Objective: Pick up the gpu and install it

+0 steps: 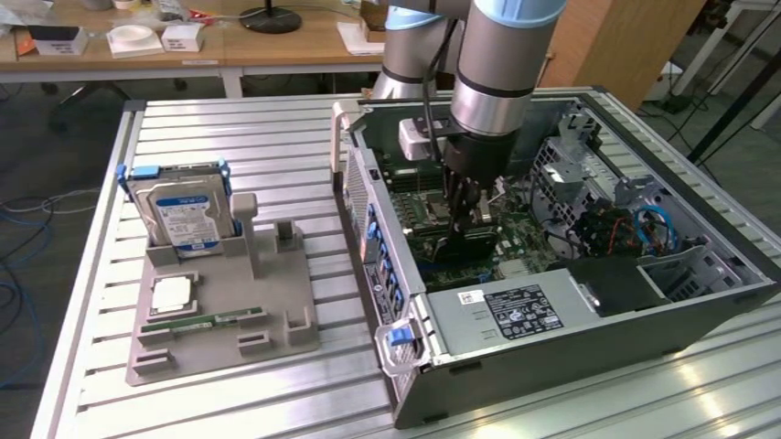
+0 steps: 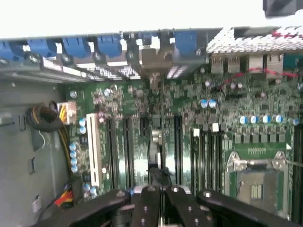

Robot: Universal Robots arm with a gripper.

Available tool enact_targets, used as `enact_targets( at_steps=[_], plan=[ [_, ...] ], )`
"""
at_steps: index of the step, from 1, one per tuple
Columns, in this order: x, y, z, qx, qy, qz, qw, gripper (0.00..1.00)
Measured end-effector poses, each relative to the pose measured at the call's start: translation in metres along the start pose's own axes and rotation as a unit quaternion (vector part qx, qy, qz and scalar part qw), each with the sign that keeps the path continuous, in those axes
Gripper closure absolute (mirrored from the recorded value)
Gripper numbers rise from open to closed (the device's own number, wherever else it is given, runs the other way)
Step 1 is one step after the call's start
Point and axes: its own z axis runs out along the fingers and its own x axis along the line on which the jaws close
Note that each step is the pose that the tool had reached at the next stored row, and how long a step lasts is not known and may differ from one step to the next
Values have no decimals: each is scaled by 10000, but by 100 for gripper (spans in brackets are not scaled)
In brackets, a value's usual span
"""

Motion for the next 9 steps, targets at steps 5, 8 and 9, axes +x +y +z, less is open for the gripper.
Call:
enact_targets(
  at_steps=[5, 8, 9],
  plan=[
    [11, 95, -114, 4, -18, 2, 10000, 89],
    [17, 165, -144, -56, -19, -1, 10000, 89],
    [19, 190, -151, -85, -17, -1, 10000, 89]
  ],
)
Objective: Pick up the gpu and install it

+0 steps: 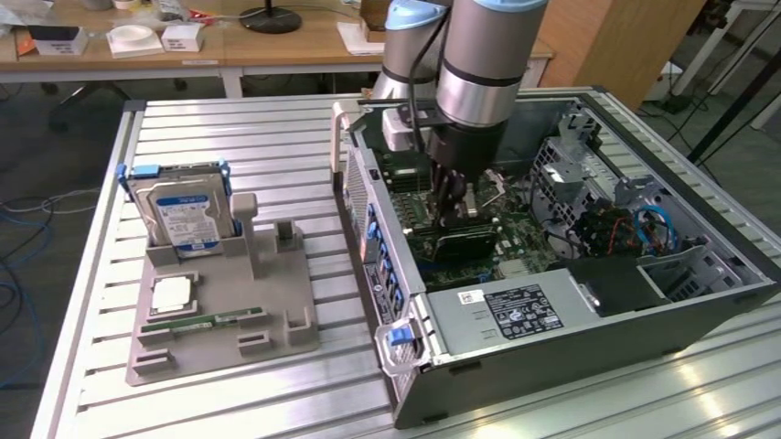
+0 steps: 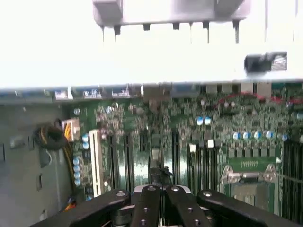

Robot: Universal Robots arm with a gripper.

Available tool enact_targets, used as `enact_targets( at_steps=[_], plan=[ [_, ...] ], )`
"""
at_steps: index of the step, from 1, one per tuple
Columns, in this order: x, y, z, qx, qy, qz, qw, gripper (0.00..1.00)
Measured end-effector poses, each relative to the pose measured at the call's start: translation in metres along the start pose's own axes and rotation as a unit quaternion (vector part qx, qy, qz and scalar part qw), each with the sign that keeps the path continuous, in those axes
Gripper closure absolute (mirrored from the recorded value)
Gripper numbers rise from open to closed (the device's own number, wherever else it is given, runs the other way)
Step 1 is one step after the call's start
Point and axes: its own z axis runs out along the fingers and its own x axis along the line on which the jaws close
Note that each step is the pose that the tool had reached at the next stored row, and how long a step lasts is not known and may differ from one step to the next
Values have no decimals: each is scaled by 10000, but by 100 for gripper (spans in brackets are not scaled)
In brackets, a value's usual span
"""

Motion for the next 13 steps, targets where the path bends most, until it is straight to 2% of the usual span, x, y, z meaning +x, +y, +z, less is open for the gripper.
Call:
enact_targets(
  at_steps=[2, 3, 8, 11, 13],
  plan=[
    [4, 48, -13, -58, 2, -2, 10000, 89],
    [5, 65, -27, -76, 4, -2, 10000, 89],
    [12, 119, -122, -138, 5, -4, 9999, 89],
    [16, 155, -147, -185, 3, -4, 9998, 89],
    [18, 189, -154, -204, 4, -4, 9998, 89]
  ],
)
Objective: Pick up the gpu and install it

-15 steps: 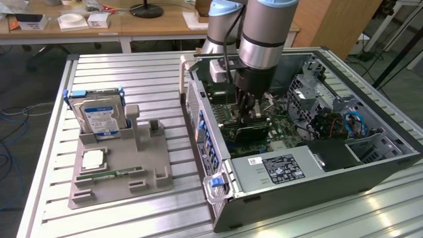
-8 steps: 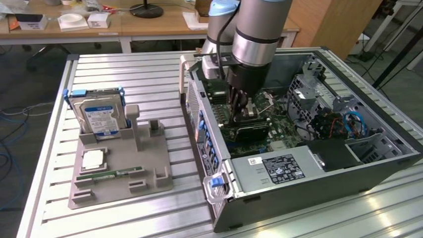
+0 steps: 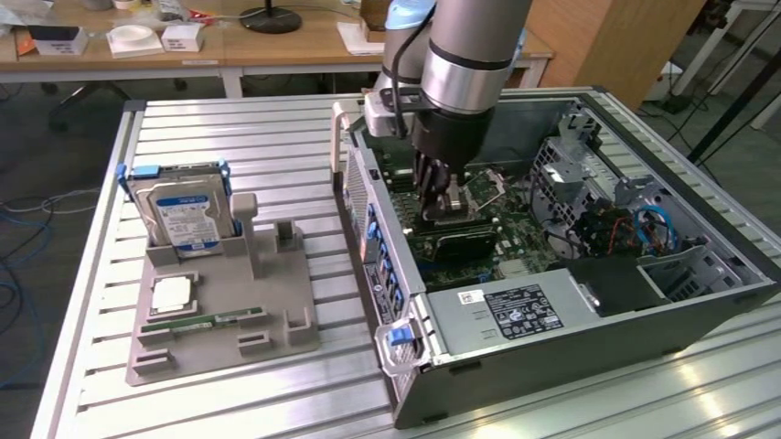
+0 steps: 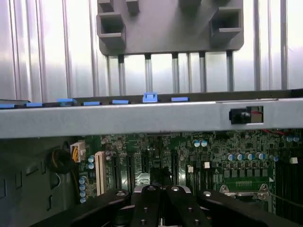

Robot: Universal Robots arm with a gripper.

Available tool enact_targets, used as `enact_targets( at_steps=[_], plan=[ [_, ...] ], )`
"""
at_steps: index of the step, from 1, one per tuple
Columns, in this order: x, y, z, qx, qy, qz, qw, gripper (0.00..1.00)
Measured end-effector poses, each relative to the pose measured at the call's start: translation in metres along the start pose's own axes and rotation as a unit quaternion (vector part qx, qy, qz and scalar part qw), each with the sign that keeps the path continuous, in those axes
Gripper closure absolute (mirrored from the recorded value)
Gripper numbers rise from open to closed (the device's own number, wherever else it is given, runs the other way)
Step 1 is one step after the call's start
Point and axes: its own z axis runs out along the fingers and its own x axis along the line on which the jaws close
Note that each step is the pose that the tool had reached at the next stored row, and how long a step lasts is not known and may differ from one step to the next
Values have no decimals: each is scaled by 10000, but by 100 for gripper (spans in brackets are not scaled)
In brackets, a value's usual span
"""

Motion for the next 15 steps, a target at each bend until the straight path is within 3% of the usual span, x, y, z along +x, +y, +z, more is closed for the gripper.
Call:
enact_targets(
  at_steps=[9, 12, 15],
  plan=[
    [10, 165, -3, -48, 3, 1, 10000, 89],
    [7, 184, -10, -111, 7, 2, 9999, 89],
    [-16, 200, -12, -113, 6, 2, 9999, 89]
  ],
)
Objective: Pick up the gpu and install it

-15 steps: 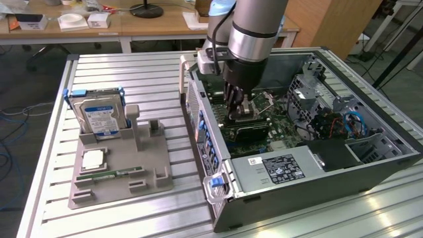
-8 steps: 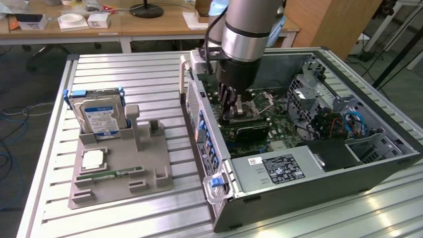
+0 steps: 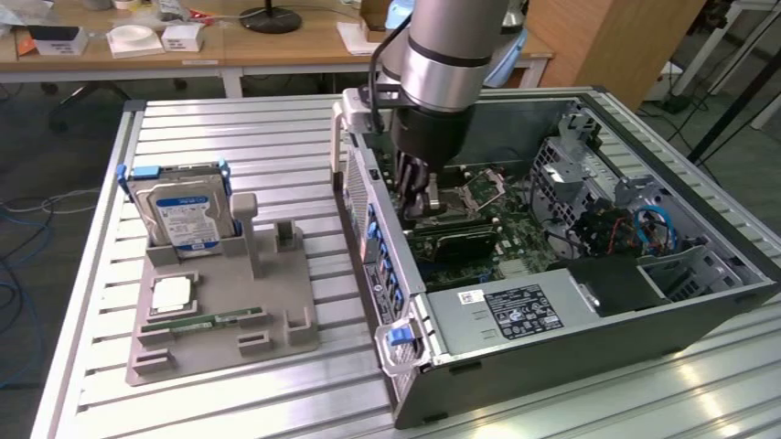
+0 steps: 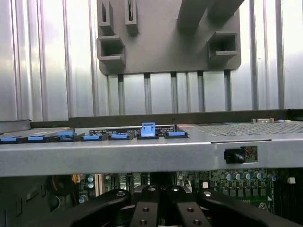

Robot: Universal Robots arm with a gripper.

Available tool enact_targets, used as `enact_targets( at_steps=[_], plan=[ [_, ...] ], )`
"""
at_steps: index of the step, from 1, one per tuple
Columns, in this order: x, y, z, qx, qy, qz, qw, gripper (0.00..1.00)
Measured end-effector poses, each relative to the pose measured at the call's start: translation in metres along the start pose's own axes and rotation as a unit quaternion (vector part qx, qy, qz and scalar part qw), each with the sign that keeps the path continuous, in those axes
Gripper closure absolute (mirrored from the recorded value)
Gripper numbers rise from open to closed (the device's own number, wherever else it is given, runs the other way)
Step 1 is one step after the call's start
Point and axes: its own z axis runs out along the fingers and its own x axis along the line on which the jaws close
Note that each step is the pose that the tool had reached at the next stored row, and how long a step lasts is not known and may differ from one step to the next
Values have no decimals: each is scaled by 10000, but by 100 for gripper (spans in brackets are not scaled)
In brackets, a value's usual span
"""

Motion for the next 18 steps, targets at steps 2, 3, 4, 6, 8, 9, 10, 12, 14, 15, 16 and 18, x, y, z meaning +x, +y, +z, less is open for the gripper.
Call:
enact_targets(
  at_steps=[2, 3, 4, 6, 8, 9, 10, 12, 14, 15, 16, 18],
  plan=[
    [-2, 0, 0, 0, 0, -1, 10000, 89],
    [-4, 1, 0, 1, 1, -1, 10000, 89],
    [-20, 2, 0, 0, 0, 3, 10000, 89],
    [-38, 5, -1, 0, 0, 8, 10000, 89],
    [-37, 13, 0, 0, -1, 8, 10000, 89],
    [-38, 16, 0, 0, -1, 8, 10000, 89],
    [-37, 18, -1, 0, -1, 8, 10000, 89],
    [-36, 28, -2, -1, -1, 8, 10000, 89],
    [-36, 32, -1, -1, -2, 7, 10000, 89],
    [-36, 35, -1, -1, -1, 8, 10000, 89],
    [-36, 37, -2, -2, -1, 7, 10000, 89],
    [-35, 41, -1, -2, -1, 8, 10000, 89]
  ],
)
